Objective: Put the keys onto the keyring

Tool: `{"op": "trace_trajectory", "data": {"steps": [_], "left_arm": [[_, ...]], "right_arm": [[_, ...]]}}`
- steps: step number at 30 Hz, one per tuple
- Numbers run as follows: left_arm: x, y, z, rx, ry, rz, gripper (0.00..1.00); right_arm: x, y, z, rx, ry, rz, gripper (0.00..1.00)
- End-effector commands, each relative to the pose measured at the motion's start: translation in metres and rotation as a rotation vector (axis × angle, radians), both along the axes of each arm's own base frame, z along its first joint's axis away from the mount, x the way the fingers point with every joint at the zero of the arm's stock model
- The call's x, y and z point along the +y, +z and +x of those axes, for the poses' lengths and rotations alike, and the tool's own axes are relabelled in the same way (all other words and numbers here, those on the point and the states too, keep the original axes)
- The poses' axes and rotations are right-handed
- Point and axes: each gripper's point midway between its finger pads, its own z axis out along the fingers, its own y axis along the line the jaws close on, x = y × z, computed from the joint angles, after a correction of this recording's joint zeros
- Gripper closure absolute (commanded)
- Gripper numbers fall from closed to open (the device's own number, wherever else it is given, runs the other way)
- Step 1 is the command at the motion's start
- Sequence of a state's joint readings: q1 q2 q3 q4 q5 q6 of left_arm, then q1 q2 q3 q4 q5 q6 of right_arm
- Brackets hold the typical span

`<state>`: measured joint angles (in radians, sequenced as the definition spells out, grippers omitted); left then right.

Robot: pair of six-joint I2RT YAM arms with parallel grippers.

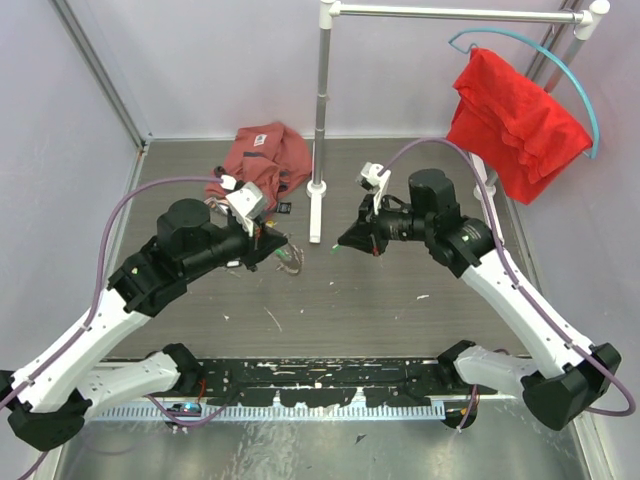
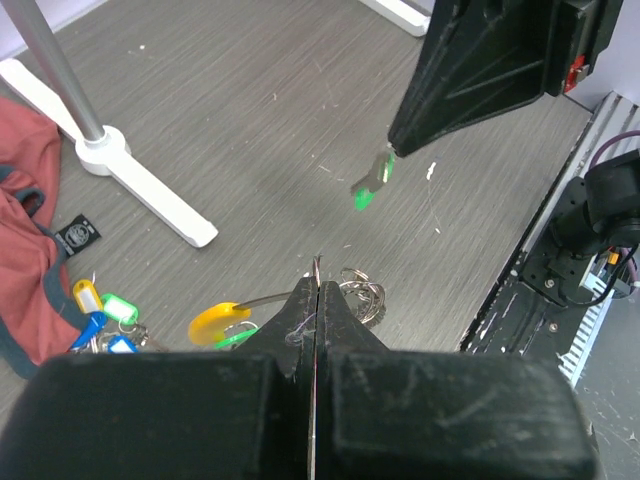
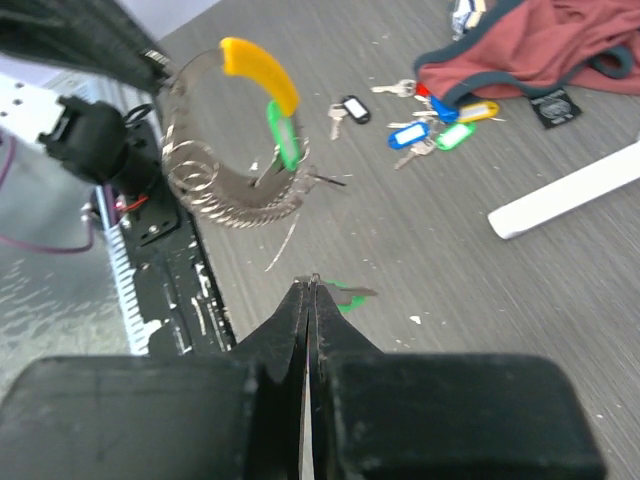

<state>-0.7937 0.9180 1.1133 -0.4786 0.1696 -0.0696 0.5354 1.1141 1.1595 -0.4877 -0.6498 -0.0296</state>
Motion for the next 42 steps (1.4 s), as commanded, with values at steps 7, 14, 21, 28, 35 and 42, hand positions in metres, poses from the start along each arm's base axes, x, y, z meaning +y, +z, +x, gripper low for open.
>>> {"op": "trace_trajectory", "data": {"steps": [7,14,21,28,35,42], "left_arm": [[-0.008,0.053,-0.025,-0.185,-0.174,-0.09,1.0],[-0.027,0.071,-0.048,-0.262,-0.37,-0.125,1.0],[-0.041,0.073,-0.044,-0.347,-0.412,-0.064,1.0],[-0.048,0.073,-0.037,-0.494,-0.364,0.071,1.0],[-0.043,0.082,-0.027,-0.607,-0.297,0.115,1.0],[-0.04,0.095,-0.027,-0.678,-0.261,0.077,1.0]], "right_arm": [[0.001,0.068,-0.058,-0.143,0.254,0.142,0.99],[0.002,0.097,-0.08,-0.168,0.339,0.232,0.99],[0.002,0.102,-0.092,-0.163,0.399,0.258,0.99],[-0.001,0.101,-0.095,-0.204,0.419,0.231,0.99],[-0.003,0.107,-0.093,-0.268,0.408,0.227,0.99],[0.0,0.127,-0.09,-0.336,0.404,0.278,0.99]]}}
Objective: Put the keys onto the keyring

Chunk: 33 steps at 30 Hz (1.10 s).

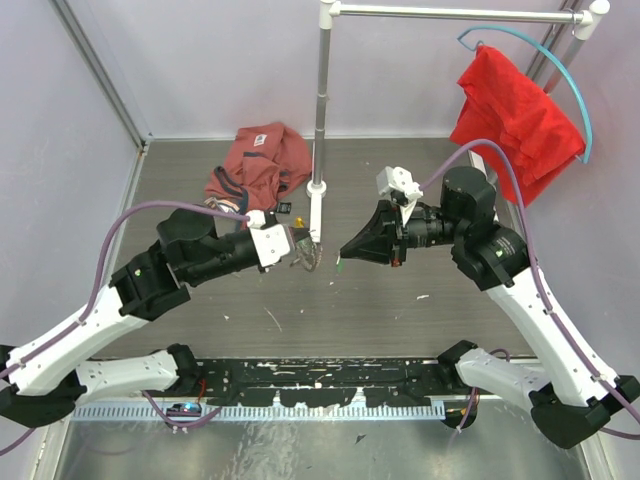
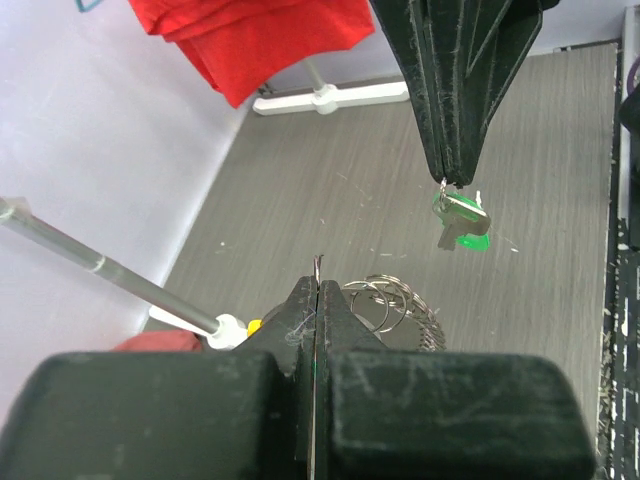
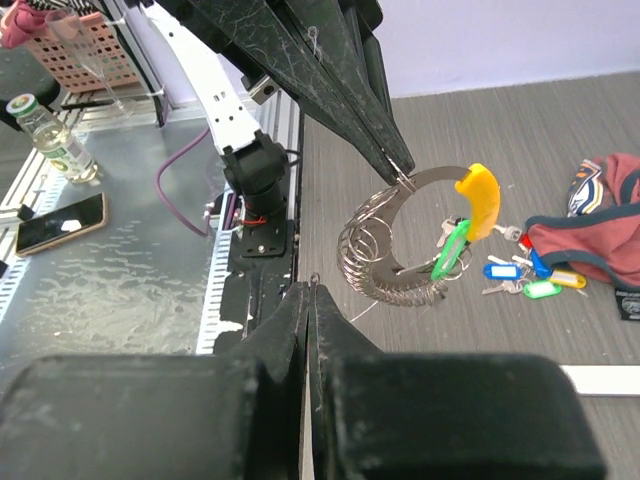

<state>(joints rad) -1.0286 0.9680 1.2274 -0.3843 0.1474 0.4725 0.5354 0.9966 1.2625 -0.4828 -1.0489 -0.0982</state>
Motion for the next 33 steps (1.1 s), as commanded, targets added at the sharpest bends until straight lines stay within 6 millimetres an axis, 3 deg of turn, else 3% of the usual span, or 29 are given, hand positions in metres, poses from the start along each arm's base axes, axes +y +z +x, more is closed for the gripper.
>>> {"op": "trace_trajectory", "data": {"steps": [1,12,33], "left_arm": [[0.005,0.032,0.002,-0.102,0.023,-0.084,1.0],[0.001,0.024,0.0,-0.088,0.006,-0.066,1.0],[-0.009,0.017,-0.006,-0.06,-0.043,-0.037,1.0]], "right_arm": [[0.0,0.04,-0.004,-0.135,0.006,0.095,0.99],[0.013,0.05,0.007,-0.138,0.052,0.149,0.99],[0.028,0.039,0.012,-0.083,0.076,0.133,0.99]]}}
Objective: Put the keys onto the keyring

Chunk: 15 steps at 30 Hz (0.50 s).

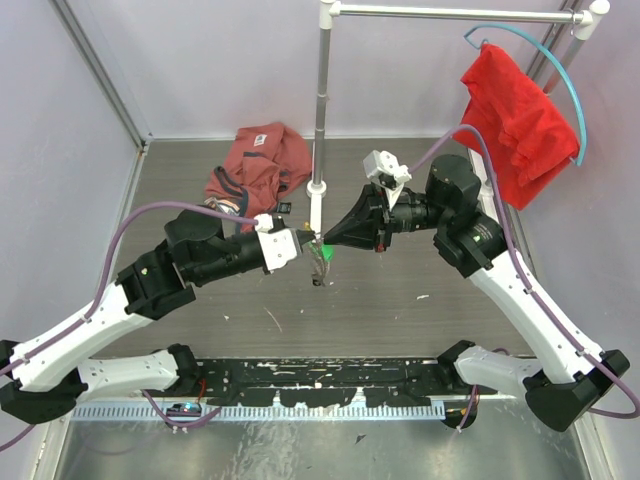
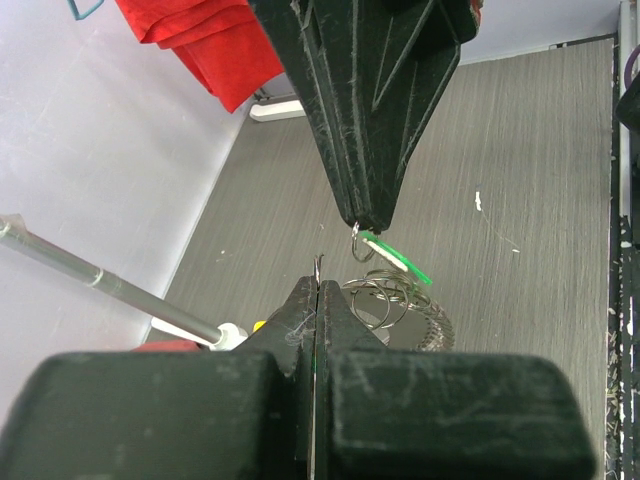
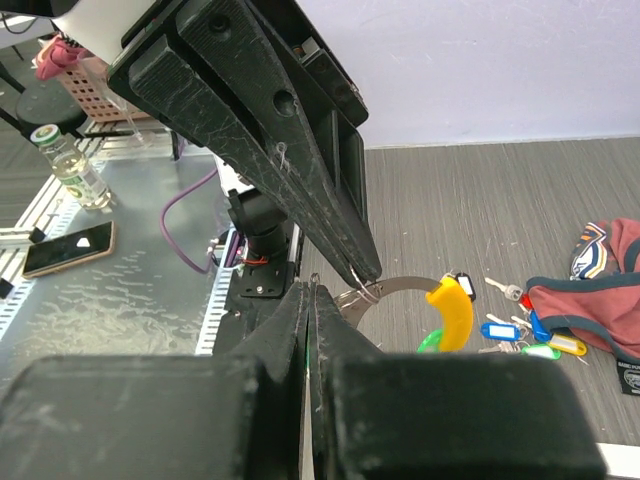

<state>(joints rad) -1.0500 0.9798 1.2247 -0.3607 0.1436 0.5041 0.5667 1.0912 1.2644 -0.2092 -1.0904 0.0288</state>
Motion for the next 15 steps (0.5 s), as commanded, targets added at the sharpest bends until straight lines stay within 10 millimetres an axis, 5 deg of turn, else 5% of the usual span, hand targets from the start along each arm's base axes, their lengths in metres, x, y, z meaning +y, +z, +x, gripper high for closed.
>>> {"op": "trace_trajectory", "data": {"steps": [1,15], "left_arm": [[-0.003,0.016,-0.005,-0.024,-0.025,-0.04,1.0],[-0.002,0.016,-0.009,-0.027,-0.042,-0.044,1.0]], "right_arm": [[0.001,0.019,-0.003,-0.059,0.005,0.043,0.99],[0.001,0.015,0.011,-0.043,-0.086,0.033,0.99]]}}
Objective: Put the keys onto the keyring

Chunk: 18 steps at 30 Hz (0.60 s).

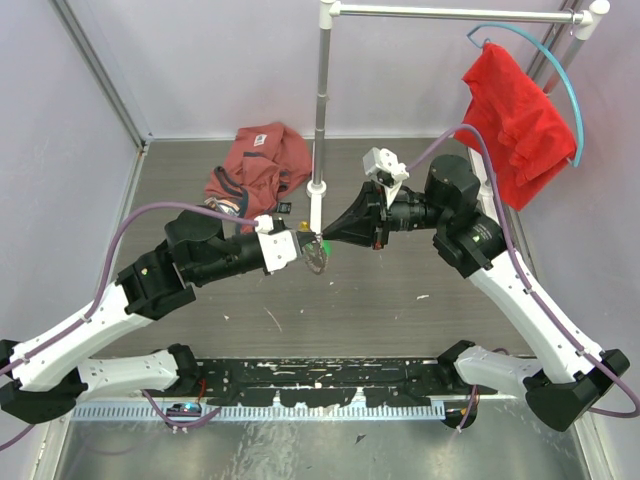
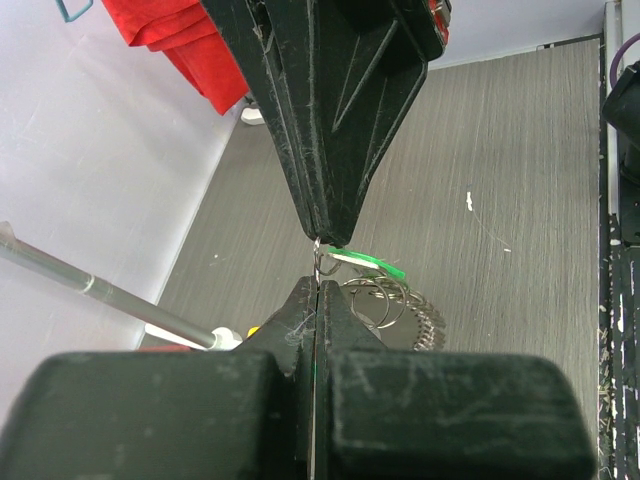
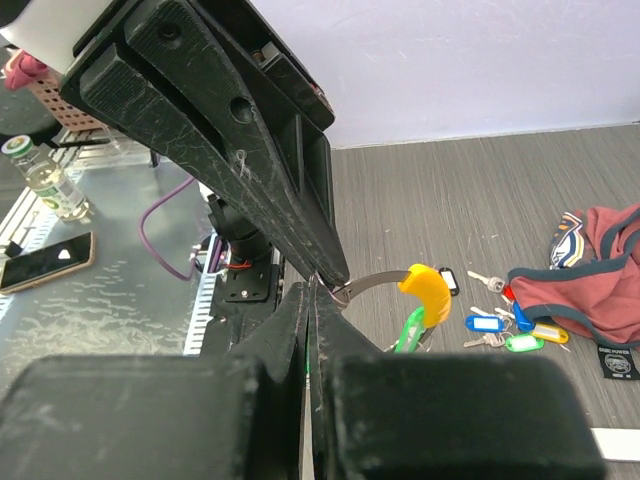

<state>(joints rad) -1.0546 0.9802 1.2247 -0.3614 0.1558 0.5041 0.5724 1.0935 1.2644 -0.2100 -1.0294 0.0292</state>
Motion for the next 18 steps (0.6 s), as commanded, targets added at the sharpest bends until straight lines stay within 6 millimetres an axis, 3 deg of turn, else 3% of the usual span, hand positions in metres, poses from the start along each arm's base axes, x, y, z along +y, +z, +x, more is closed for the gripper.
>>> {"op": "trace_trajectory", "data": {"steps": [1,18], "left_arm": [[-0.0001,0.0163,-0.0056,-0.029,-0.024,-0.045,1.0],[0.0029,0.0169,-0.0029,-0.036,-0.003,-0.047,1.0]], "right_arm": [[-0.0015,0.0161,0.0015,-0.047,-0.034,0.035,0.99],[-0.0072,0.0113,0.0067,-0.058,-0.099,0.009,0.99]]}}
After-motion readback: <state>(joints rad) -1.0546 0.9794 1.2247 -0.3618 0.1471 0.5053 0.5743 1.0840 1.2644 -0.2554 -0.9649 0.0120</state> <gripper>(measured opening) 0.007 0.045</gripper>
